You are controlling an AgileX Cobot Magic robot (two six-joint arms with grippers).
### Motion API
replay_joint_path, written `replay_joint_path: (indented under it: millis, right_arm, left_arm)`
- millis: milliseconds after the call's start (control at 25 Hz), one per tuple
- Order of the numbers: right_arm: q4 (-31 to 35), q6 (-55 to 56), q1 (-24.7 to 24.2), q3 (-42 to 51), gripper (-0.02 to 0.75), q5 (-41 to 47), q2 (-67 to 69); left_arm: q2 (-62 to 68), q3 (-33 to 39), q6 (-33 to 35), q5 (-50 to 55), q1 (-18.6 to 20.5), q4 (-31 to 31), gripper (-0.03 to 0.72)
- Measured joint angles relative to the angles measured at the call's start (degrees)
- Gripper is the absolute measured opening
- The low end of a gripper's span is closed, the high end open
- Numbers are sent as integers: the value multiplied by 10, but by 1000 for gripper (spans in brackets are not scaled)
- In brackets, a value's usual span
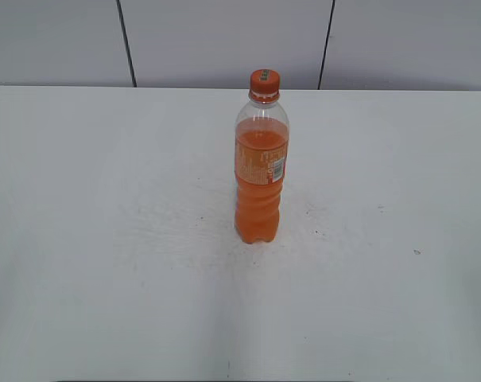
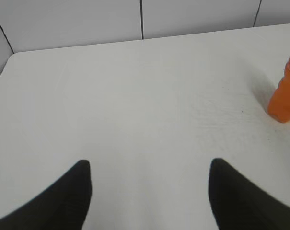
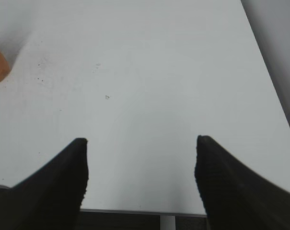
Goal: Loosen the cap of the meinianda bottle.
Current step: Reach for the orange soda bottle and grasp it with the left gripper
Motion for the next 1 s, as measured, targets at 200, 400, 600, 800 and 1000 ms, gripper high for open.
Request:
replay_joint_path:
  millis: [200, 400, 600, 800, 1000]
  right_arm:
    - [0, 0, 0, 0, 524, 0, 0]
    - [0, 0, 0, 0, 524, 0, 0]
    - [0, 0, 0, 0, 524, 0, 0]
    - [0, 0, 0, 0, 524, 0, 0]
    - [0, 0, 0, 0, 524, 0, 0]
  left_arm:
    - [0, 0, 0, 0, 0, 0, 470]
    - [0, 0, 0, 0, 0, 0, 470]
    - [0, 0, 0, 0, 0, 0, 470]
    - [0, 0, 0, 0, 0, 0, 470]
    - [0, 0, 0, 0, 0, 0, 470]
